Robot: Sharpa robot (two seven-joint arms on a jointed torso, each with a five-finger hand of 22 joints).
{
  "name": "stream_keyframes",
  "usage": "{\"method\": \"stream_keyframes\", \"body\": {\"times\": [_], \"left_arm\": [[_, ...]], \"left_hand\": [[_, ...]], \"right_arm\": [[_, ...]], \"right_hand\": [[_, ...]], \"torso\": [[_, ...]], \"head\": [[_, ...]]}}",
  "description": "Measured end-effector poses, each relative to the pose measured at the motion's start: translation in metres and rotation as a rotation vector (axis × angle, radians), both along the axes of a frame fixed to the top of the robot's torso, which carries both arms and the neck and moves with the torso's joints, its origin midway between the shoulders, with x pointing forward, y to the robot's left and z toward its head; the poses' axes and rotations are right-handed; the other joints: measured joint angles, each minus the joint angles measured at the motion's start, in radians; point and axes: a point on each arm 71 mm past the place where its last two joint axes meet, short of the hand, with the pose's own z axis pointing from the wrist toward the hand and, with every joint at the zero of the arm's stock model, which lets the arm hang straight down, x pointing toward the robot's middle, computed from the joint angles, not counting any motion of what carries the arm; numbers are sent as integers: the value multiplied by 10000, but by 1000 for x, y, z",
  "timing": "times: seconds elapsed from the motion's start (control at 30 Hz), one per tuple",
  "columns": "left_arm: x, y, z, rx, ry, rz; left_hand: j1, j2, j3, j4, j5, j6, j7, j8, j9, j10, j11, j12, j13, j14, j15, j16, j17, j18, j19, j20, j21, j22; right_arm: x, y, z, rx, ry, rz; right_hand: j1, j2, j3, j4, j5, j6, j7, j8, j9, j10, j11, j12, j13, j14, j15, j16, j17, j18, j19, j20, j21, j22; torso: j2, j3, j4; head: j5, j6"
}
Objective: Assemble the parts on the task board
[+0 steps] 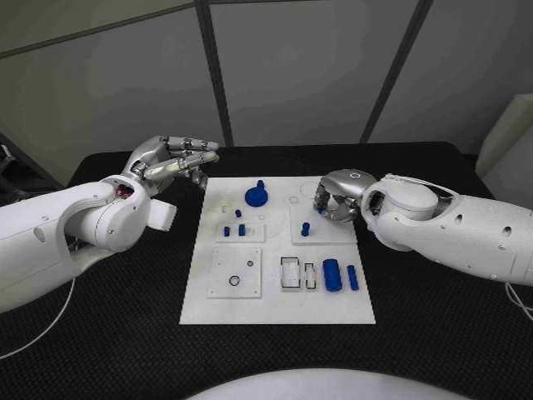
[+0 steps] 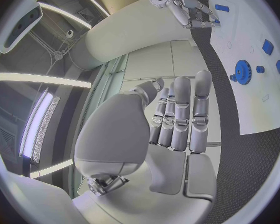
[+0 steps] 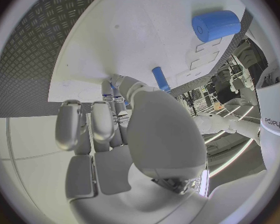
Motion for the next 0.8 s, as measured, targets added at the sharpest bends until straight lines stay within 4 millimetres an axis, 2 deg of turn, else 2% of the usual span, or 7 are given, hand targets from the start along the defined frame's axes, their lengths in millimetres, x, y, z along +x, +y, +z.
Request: {"method": "stream_keyframes", "body": {"times": [0.07, 0.13, 0.53, 0.8], "left_arm": [[0, 0, 0, 4, 1, 16], [0, 1, 0, 8, 3, 30], [2, 4, -2, 45, 29, 140], [2, 5, -3, 52, 42, 164]], "left_hand": [[0, 0, 0, 0, 0, 0, 0, 0, 0, 0, 0, 0, 7, 0, 0, 0, 0, 0, 0, 0, 0, 0], [0, 0, 0, 0, 0, 0, 0, 0, 0, 0, 0, 0, 8, 1, 0, 0, 0, 0, 0, 0, 0, 0], [0, 0, -28, -28, 0, 0, 0, 0, -13, 1, 0, 0, 7, -27, 30, 1, -23, 0, 0, 0, 0, -11], [0, 0, -28, -28, 0, 0, 0, 0, -12, 1, 0, 0, 5, -32, 35, 1, -29, 0, 0, 0, 0, -11]], "right_arm": [[-1, 0, 0, 21, -76, -25], [-3, -1, 0, 46, -141, -46], [-12, -1, 10, 587, -850, -18], [-27, 3, 23, 1290, -1282, 226]], "right_hand": [[3, 23, -25, -32, -1, 25, -24, -1, 1, 33, -33, 0, 2, 0, 0, 0, 3, -7, 37, -37, 67, 37], [29, 49, -3, -55, -3, 34, -35, -4, 1, 33, -33, -1, 1, 0, 0, 0, 20, -157, 37, -37, 68, 48], [40, 59, 33, -91, 3, 63, -7, -14, 22, 33, -34, -2, 0, 0, 1, 82, 75, -156, 106, -37, 164, 48], [40, 58, 44, -102, 67, 62, -6, -16, 20, 32, -34, -3, -3, 0, 1, 123, 102, -155, 180, -34, 222, 47]], "torso": [[0, 2, -6], [-2, 4, -8], [-11, 3, -5], [-11, -9, -1]], "head": [[1, 0], [0, 0], [-29, 21], [-24, 22]]}}
